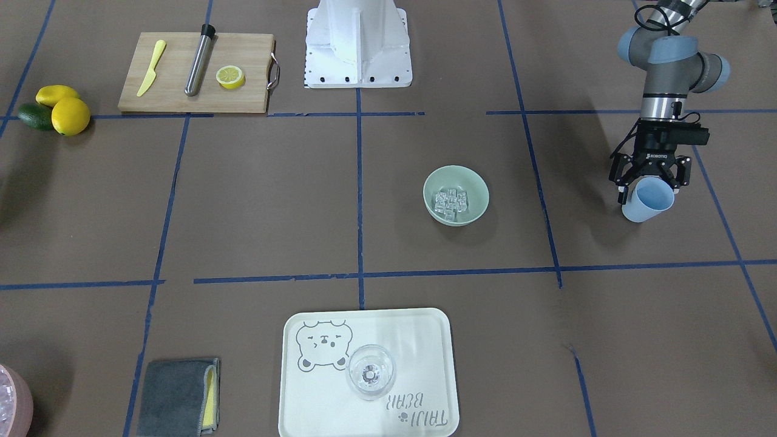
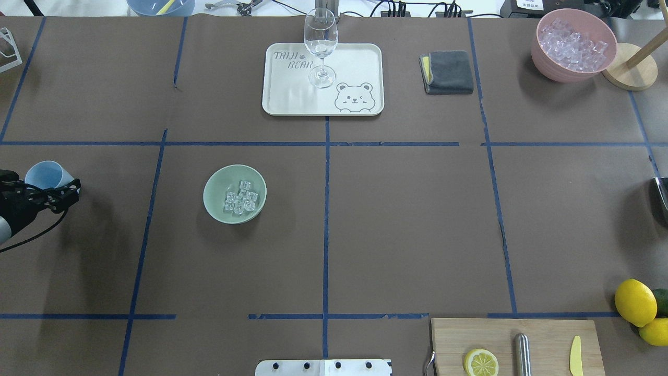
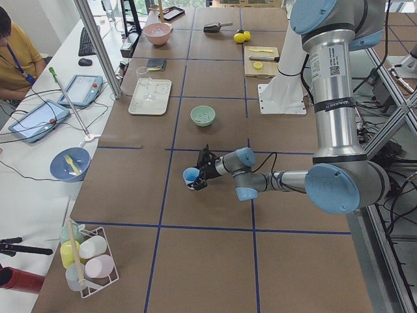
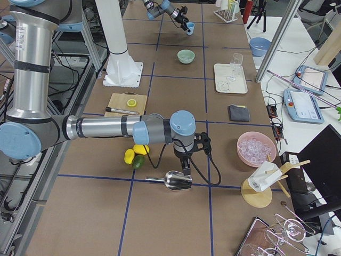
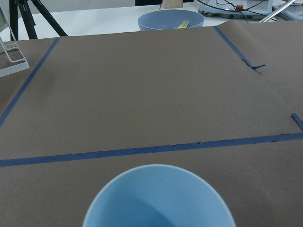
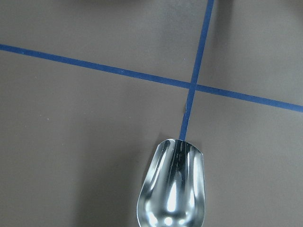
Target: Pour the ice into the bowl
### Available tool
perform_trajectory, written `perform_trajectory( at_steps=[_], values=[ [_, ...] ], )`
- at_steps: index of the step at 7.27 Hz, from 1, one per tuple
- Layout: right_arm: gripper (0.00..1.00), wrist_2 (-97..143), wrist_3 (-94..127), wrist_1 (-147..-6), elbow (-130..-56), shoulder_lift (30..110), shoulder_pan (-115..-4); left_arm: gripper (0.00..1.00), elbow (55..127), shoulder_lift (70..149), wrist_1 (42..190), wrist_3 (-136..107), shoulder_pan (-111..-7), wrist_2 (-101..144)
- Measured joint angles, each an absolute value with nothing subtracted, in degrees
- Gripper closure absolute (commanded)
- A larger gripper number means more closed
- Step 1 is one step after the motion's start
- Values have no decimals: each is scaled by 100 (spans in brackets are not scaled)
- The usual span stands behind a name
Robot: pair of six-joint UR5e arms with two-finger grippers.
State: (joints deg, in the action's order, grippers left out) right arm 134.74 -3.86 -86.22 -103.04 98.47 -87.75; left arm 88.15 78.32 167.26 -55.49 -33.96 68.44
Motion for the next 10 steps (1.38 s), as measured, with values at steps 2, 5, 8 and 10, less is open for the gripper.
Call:
perform_trajectory(
  at_steps=[2,5,8,10],
  values=[
    [0,13474,-360,-8622,-10324,9844,-8777,0,8934,7856,16708,-4603,-4337,7664],
    [0,13474,-322,-8622,-10346,9828,-8780,0,9283,7999,16186,-3190,-5976,9309],
    [0,13474,-317,-8622,-10346,9818,-8779,0,9855,8652,13795,-1183,-7647,11066],
    [0,13474,-316,-8622,-10349,9820,-8777,0,9878,9209,11646,-549,-8362,11564]
  ],
)
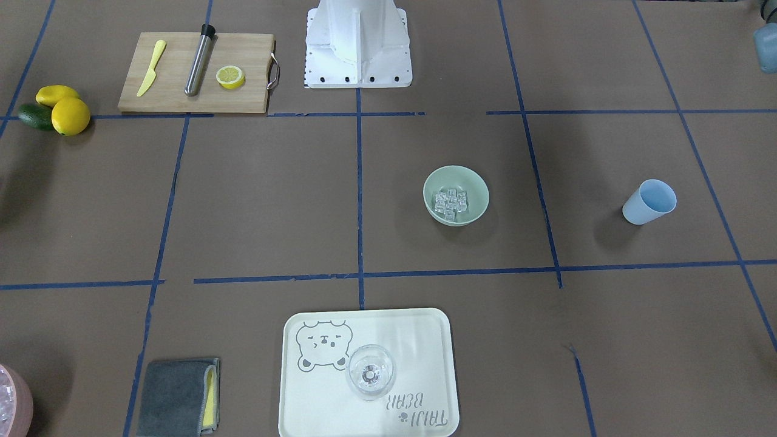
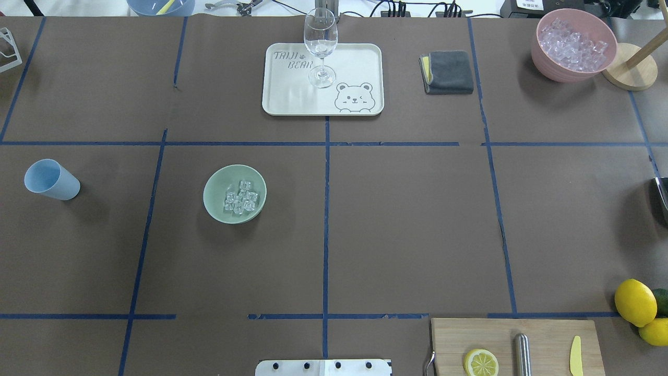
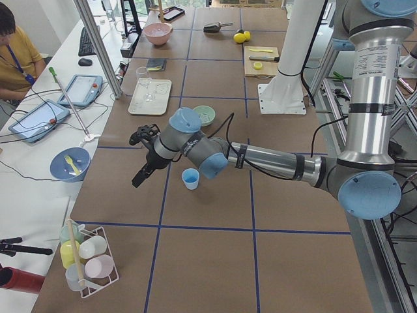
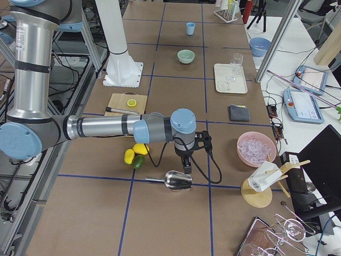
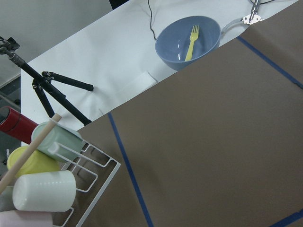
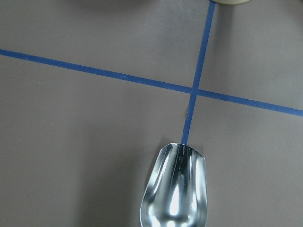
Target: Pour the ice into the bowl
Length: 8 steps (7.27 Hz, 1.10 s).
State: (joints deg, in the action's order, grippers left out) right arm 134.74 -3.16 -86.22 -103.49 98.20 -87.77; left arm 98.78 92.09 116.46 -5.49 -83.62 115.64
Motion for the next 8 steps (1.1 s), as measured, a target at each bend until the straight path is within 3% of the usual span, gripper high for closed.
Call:
perform_trajectory(
  at_steps=[3,6,8],
  values=[
    [0,13503,-304,-8653,-10408,9792,-8777,0,9661,9367,9551,-363,-8785,12189],
    [0,13608,245,-8699,-10731,9660,-8447,0,9422,8772,9467,-305,-9003,13796],
    [0,13611,1152,-8541,-11345,9418,-7565,0,9426,8675,9489,-307,-9015,13901]
  ],
)
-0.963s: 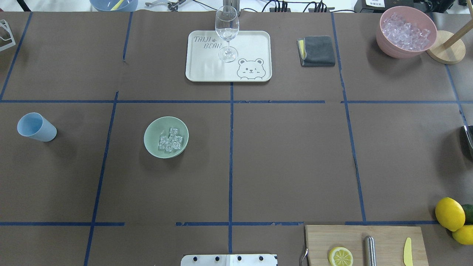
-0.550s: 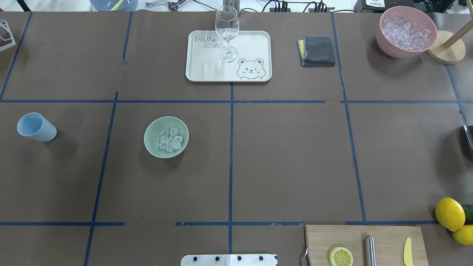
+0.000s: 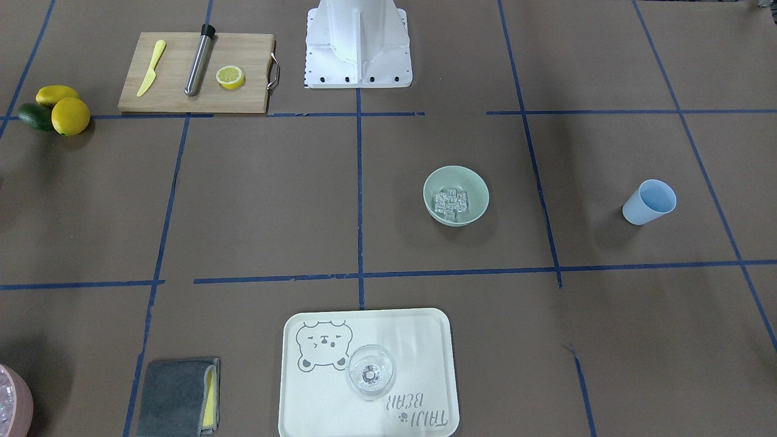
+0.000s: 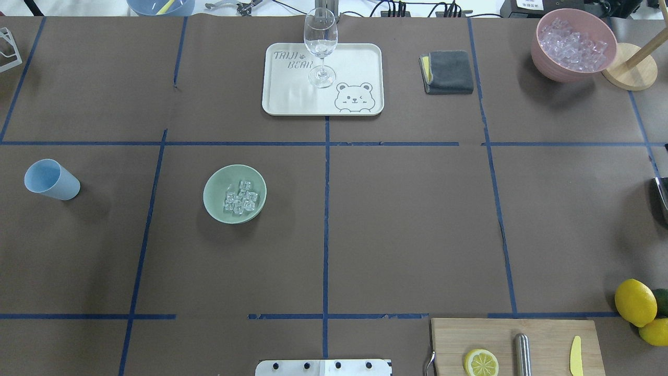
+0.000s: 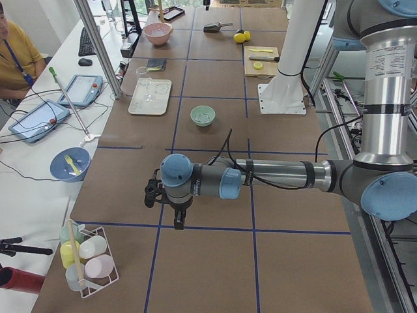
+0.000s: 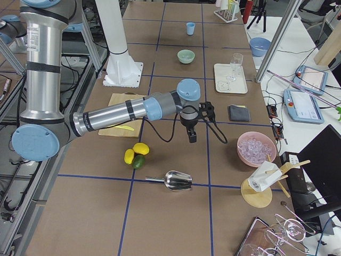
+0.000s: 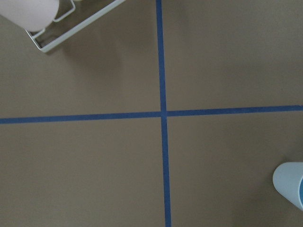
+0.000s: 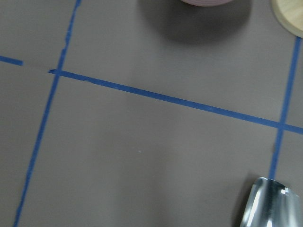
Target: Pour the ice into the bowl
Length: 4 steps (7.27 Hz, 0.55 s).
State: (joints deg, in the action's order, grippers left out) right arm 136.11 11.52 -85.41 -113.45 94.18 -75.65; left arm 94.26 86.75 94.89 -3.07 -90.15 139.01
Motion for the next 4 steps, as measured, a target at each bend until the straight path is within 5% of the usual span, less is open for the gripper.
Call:
perform_trajectory(
  at_steps=[4],
  values=[
    [0,13587,3021,-7934,-11298,7577,-5482,0,9435,8670,9494,-313,-9010,13913]
  ],
)
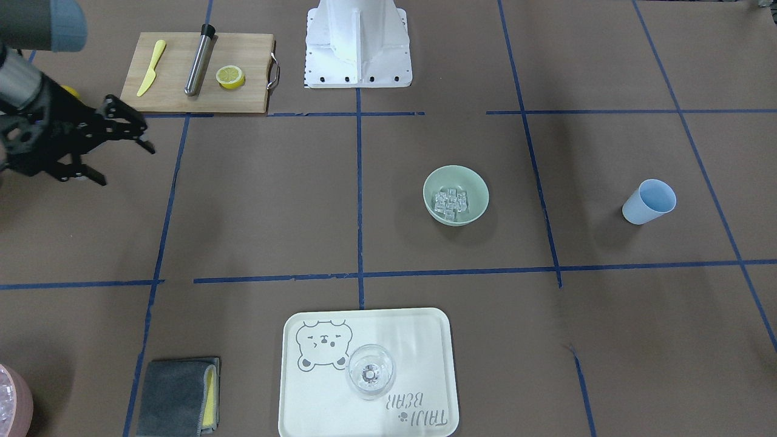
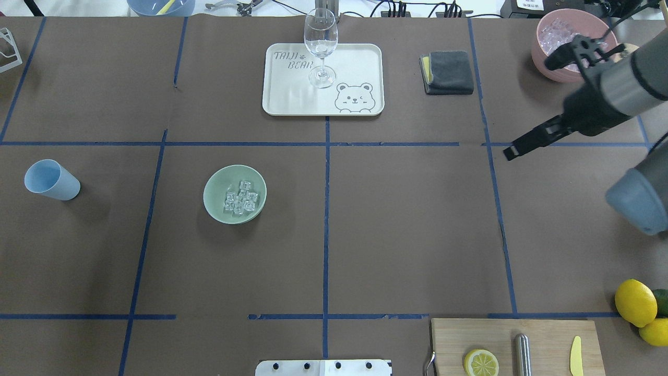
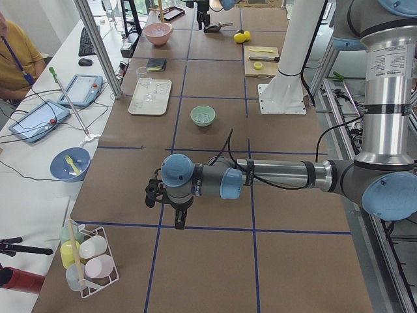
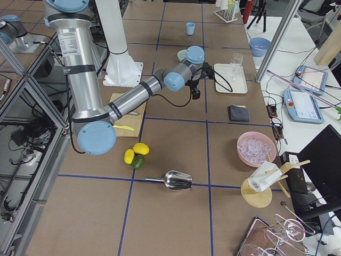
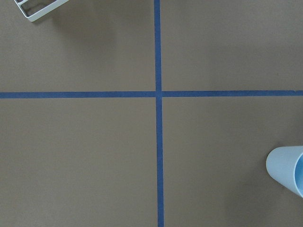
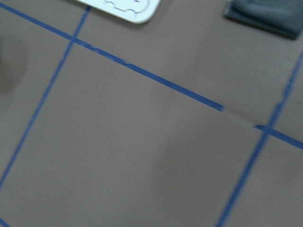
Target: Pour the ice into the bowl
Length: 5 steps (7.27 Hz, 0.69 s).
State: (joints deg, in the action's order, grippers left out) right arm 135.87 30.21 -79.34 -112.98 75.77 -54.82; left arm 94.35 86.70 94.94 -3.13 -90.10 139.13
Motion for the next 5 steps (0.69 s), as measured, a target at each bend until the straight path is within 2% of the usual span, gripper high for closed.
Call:
perform_trajectory(
  at_steps=[3,5],
  values=[
    [0,12183,5309,-7923,-11022,5943,-3814,0,9445,8674,9492,-316,-9009,13915],
    [0,11083,6205,-7948,-9925,4708,-3059,0,9448,8679,9492,-316,-9009,13917]
  ],
)
